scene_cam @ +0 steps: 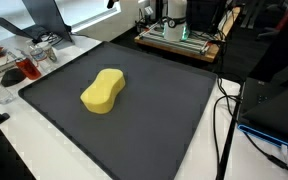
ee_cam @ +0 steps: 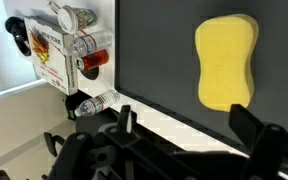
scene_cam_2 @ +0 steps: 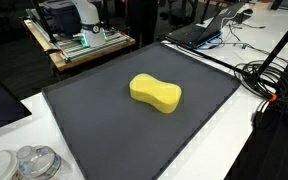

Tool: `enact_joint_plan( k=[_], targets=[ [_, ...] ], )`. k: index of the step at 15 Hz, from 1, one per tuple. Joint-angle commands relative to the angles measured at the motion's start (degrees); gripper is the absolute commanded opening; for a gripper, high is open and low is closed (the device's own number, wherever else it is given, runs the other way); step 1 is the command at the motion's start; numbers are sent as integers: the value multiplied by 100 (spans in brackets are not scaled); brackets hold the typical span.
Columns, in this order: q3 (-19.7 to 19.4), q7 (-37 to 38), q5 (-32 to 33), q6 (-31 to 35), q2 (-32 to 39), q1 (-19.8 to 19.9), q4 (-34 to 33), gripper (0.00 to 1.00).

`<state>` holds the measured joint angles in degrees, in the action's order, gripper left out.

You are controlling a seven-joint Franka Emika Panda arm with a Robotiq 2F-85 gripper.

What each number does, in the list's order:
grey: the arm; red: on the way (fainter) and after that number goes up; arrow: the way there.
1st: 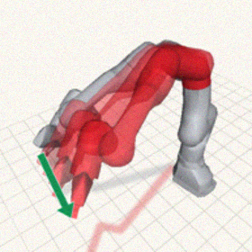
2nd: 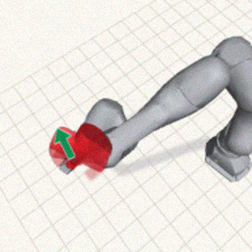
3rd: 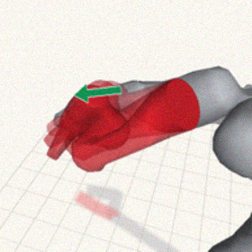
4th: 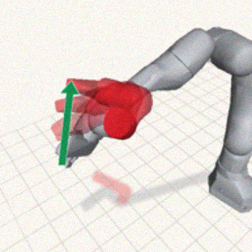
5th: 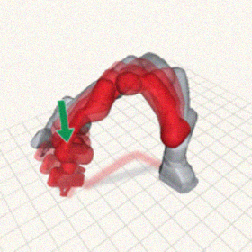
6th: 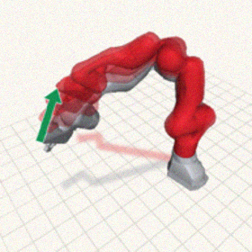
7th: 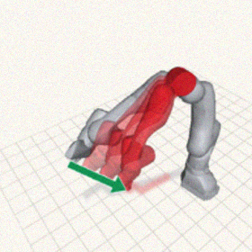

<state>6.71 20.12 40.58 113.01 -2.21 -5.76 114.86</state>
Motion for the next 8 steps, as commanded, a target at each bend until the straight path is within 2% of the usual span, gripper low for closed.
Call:
enact_joint_plan(
  k=[1, 8],
  targets=[
    [-81, -214, -185, 209, 559, 54, -290, 100],
    [-174, -466, -177, 373, 1898, -68, -1144, 100]
  ],
)
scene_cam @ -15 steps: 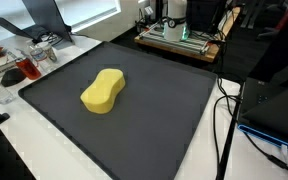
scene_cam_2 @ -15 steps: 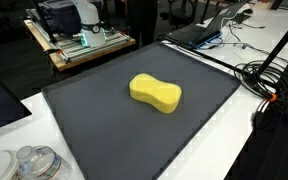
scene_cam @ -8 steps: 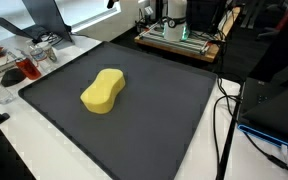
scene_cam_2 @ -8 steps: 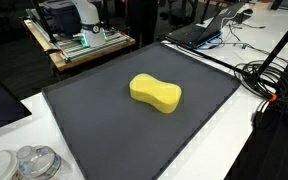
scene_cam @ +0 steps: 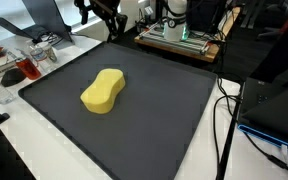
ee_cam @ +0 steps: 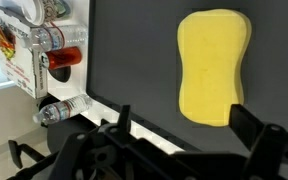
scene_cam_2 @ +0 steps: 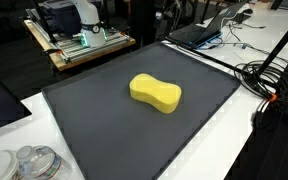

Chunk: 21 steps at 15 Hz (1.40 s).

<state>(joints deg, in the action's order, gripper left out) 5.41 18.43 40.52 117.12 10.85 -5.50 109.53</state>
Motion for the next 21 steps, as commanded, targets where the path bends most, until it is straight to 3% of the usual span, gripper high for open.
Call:
enact_joint_plan(
  k=[1, 7, 11, 15, 21],
  targets=[
    [-36, -312, -187, -73, 788, -146, -791, 100],
    [-32, -428, -256, -252, 1718, -577, -1692, 100],
    [-50, -345, -302, -320, 2018, -869, -1950, 100],
    [-55, -273, -318, -272, 2018, -1060, -1809, 100],
    [-22, -120, -299, 133, 1587, -1084, -1078, 100]
  ],
)
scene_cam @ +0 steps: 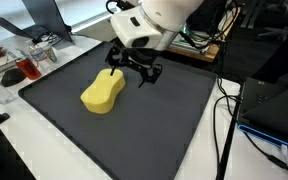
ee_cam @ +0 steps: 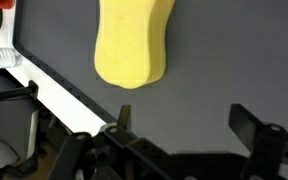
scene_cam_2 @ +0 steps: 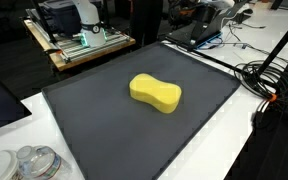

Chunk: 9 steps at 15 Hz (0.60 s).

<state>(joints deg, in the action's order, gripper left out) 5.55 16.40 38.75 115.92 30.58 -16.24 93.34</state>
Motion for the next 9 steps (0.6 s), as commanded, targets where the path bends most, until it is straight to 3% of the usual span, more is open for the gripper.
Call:
enact_joint_plan(
  k=[1, 9],
  targets=[
    [-36, 123, -119, 355, -472, 7, 688, 100],
    [-106, 487, -178, 1735, -1716, 393, 2687, 100]
  ],
)
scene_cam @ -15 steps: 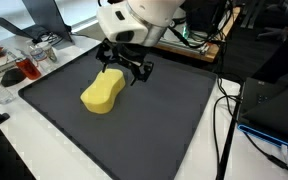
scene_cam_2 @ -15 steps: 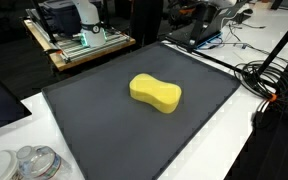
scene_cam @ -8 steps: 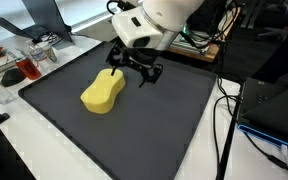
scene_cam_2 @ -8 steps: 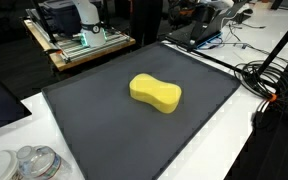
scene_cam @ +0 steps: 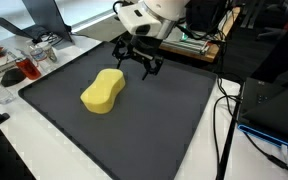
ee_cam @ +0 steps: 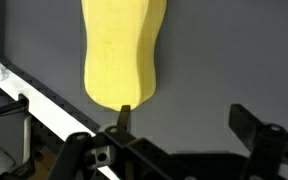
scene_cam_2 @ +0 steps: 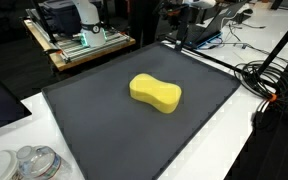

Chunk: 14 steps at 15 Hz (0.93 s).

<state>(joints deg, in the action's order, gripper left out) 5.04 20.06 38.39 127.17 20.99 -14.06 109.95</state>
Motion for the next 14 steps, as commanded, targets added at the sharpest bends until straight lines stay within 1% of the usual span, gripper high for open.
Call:
enact_joint_plan(
  k=[1, 4, 7, 12, 14],
  targets=[
    [-76, 141, -134, 798, -929, 239, 1268, 100],
    [-130, 38, -197, 1370, -1445, 471, 2000, 100],
    [-187, -178, -459, 1912, -1911, 716, 2647, 100],
    [-347, -1154, -1432, 2703, -2573, 1100, 3579, 100],
    [-476, -2000, -2276, 2987, -2792, 1217, 3909, 100]
  ],
)
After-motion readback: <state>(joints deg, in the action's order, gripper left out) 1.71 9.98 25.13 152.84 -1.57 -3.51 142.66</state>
